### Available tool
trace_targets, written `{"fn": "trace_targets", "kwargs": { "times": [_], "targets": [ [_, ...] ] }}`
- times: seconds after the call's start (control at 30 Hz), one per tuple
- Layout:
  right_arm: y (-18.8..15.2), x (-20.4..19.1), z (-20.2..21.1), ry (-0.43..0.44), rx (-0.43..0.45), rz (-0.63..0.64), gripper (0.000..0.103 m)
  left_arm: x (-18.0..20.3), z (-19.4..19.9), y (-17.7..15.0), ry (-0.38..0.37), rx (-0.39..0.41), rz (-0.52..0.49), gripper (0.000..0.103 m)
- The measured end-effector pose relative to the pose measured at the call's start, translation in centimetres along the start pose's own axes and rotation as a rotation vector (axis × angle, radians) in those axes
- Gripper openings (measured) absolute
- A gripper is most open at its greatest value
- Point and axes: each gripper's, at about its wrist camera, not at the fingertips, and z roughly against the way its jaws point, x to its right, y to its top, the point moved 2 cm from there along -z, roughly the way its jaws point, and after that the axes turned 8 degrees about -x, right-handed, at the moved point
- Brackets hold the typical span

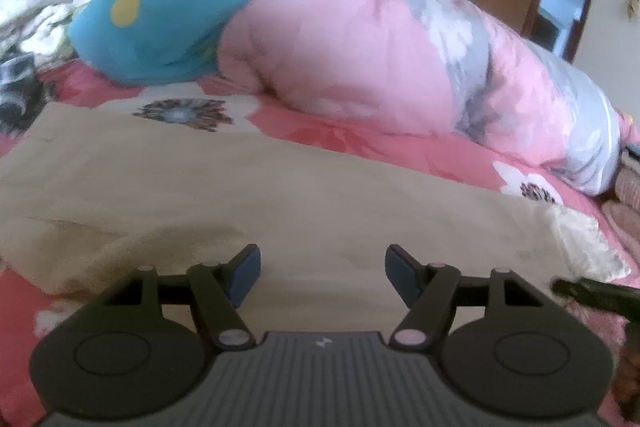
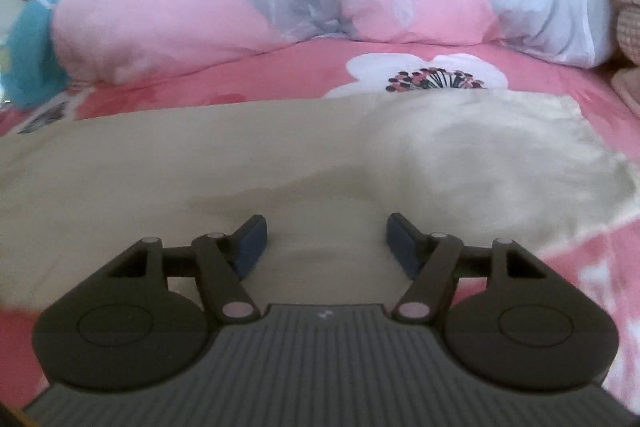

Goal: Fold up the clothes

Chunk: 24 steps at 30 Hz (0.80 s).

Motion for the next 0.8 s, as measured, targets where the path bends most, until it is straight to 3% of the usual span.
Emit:
{"fn": "trace_targets", "kwargs": {
  "times": [0.1, 0.2, 0.5, 0.63, 0.8],
  "targets": [
    [-1.9, 1.0, 2.6, 0.057, -0.047, 0.043, 0.073, 1.2, -0.5, -0.1, 0.032, 0.01, -0.022, 0.075],
    [-1.1, 2.1, 4.0, 0.077, -0.041, 0.062, 0.073, 2.1, -1.0, -0.2, 0.059, 0.022, -0.034, 0.076],
    [6.0, 7.0, -2.6, -0.061, 0.013, -0.037, 0.076, 1.9, -2.8, 0.5, 0.069, 0.014, -0.008, 0.077],
    [3.1, 9.5, -1.8, -0.033, 0.032, -0.12, 0.083, 1.5, -3.0, 1.0, 0.056, 0.013, 0.012, 0.077],
    [-0.1, 7.6, 2.1, -0.062, -0.017, -0.124, 0.087, 1.0, -2.7, 1.3, 0.039, 0.012, 0.044, 0.078]
  ]
}}
